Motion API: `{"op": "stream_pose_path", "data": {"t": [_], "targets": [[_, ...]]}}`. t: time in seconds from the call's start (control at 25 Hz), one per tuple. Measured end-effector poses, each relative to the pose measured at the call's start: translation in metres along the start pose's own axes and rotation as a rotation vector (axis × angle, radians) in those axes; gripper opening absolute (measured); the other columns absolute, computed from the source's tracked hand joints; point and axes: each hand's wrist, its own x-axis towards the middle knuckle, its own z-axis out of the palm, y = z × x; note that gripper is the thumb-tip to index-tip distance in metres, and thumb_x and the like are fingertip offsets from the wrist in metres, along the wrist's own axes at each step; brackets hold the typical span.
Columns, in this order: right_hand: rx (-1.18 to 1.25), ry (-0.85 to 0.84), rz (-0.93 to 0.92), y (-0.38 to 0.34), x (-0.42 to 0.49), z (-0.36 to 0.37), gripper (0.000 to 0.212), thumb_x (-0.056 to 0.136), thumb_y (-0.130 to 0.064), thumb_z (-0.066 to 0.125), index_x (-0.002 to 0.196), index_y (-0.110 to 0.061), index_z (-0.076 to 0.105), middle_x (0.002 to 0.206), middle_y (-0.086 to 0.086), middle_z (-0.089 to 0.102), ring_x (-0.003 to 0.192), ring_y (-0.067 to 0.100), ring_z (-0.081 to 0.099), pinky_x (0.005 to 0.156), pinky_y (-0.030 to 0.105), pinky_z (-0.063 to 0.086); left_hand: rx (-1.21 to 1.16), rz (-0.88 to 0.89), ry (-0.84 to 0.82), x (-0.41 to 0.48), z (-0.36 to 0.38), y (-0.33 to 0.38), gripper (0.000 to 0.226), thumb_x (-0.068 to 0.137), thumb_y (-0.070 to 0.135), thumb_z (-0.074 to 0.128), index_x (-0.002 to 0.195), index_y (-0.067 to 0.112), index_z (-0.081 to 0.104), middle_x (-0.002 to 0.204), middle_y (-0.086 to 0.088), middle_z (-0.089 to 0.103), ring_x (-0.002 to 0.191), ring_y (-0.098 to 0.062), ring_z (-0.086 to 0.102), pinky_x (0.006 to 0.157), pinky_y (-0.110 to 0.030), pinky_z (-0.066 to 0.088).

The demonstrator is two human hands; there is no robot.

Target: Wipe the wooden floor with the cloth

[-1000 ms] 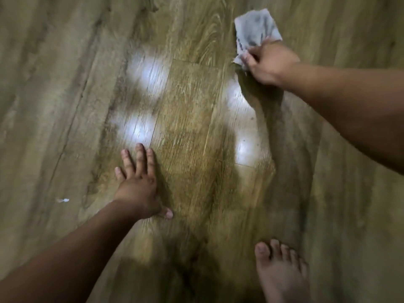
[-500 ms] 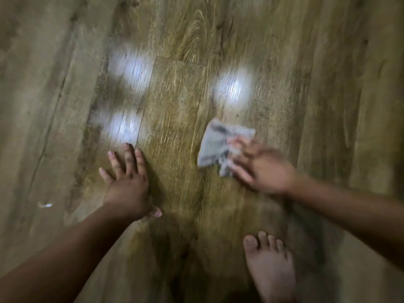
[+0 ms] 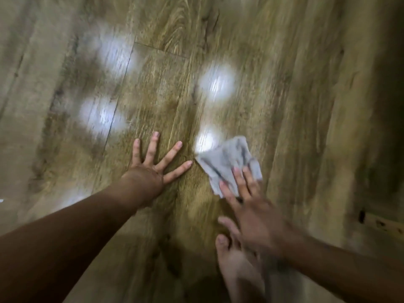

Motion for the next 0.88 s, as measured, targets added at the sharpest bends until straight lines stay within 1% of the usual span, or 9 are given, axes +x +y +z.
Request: {"op": "stream_pose_path", "data": {"t": [0.08, 0.2, 0.28, 0.4, 0.52, 0.6, 0.72, 0.8, 0.88], "targets": [[0.043, -0.119, 0.032, 0.007, -0.007, 0.006, 0.081, 0.094, -0.07, 0.019, 0.157, -0.02, 0.013, 0.162, 0.023, -0.005, 0.148, 0.047, 0.0, 0.115, 0.06, 0.028, -0.013, 0.01, -0.034, 0.003, 0.002, -0.002, 0.156, 0.068, 0.032, 0.089, 0.128, 0.041, -0.055, 0.124, -0.011, -0.07, 0.119, -0.058, -0.052, 0.101, -0.082, -0.014], [0.031, -0.018, 0.204, 0.053, 0.093, -0.049, 0.085, 0.089, -0.077, 0.003, 0.151, -0.026, -0.024, 0.154, 0.024, -0.032, 0.142, 0.049, -0.026, 0.119, 0.062, 0.007, -0.006, -0.015, -0.041, 0.006, 0.006, -0.002, 0.162, 0.057, 0.061, 0.088, 0.116, 0.042, -0.062, 0.12, -0.008, -0.073, 0.113, -0.058, -0.056, 0.099, -0.084, -0.015], [0.102, 0.077, 0.314, 0.092, 0.172, -0.094, 0.086, 0.089, -0.078, 0.01, 0.153, -0.03, -0.02, 0.156, 0.027, -0.027, 0.142, 0.051, -0.025, 0.118, 0.063, -0.002, -0.004, -0.001, -0.003, 0.007, 0.01, -0.002, 0.153, 0.063, 0.067, 0.08, 0.119, 0.043, -0.06, 0.122, -0.008, -0.072, 0.113, -0.058, -0.057, 0.1, -0.084, -0.014], [0.144, 0.029, 0.48, 0.116, 0.225, -0.138, 0.082, 0.091, -0.076, 0.015, 0.155, -0.031, -0.011, 0.16, 0.025, -0.019, 0.144, 0.049, -0.021, 0.118, 0.063, -0.003, -0.021, 0.004, 0.019, 0.008, 0.011, -0.003, 0.156, 0.056, 0.077, 0.077, 0.116, 0.043, -0.062, 0.125, -0.008, -0.071, 0.11, -0.057, -0.06, 0.099, -0.082, -0.019], [0.174, -0.002, 0.401, 0.092, 0.175, -0.111, 0.081, 0.092, -0.074, 0.016, 0.154, -0.034, -0.016, 0.159, 0.021, -0.024, 0.143, 0.045, -0.028, 0.118, 0.063, -0.002, -0.02, -0.017, 0.011, 0.007, 0.012, -0.003, 0.158, 0.051, 0.081, 0.076, 0.116, 0.041, -0.062, 0.124, -0.009, -0.071, 0.11, -0.058, -0.059, 0.099, -0.083, -0.017], [0.232, -0.156, 0.26, 0.04, 0.092, -0.064, 0.08, 0.092, -0.074, 0.013, 0.152, -0.035, -0.023, 0.154, 0.021, -0.034, 0.14, 0.043, -0.034, 0.118, 0.063, -0.001, -0.037, -0.014, 0.013, 0.009, 0.013, -0.003, 0.159, 0.051, 0.08, 0.077, 0.117, 0.04, -0.062, 0.124, -0.009, -0.071, 0.11, -0.058, -0.06, 0.099, -0.083, -0.018], [0.301, -0.28, 0.142, -0.023, -0.006, -0.023, 0.081, 0.09, -0.075, 0.003, 0.155, -0.03, -0.015, 0.153, 0.022, -0.034, 0.142, 0.045, -0.029, 0.118, 0.064, 0.006, -0.027, -0.003, -0.004, 0.007, 0.012, -0.002, 0.159, 0.052, 0.077, 0.079, 0.118, 0.04, -0.062, 0.122, -0.01, -0.072, 0.11, -0.058, -0.059, 0.099, -0.082, -0.019], [0.247, -0.232, 0.206, -0.005, 0.011, -0.028, 0.082, 0.089, -0.074, 0.001, 0.152, -0.028, -0.021, 0.153, 0.018, -0.036, 0.143, 0.04, -0.03, 0.119, 0.061, -0.004, -0.037, -0.015, -0.025, 0.009, 0.013, -0.002, 0.159, 0.053, 0.077, 0.079, 0.116, 0.04, -0.063, 0.121, -0.01, -0.072, 0.108, -0.058, -0.061, 0.098, -0.082, -0.02], [0.246, -0.1, 0.393, 0.065, 0.081, -0.05, 0.083, 0.088, -0.077, 0.005, 0.15, -0.032, -0.025, 0.157, 0.017, -0.029, 0.146, 0.04, -0.023, 0.119, 0.06, -0.007, -0.038, -0.025, -0.031, 0.007, 0.011, -0.002, 0.159, 0.052, 0.078, 0.078, 0.114, 0.041, -0.063, 0.122, -0.01, -0.072, 0.105, -0.057, -0.062, 0.097, -0.082, -0.021]]}}
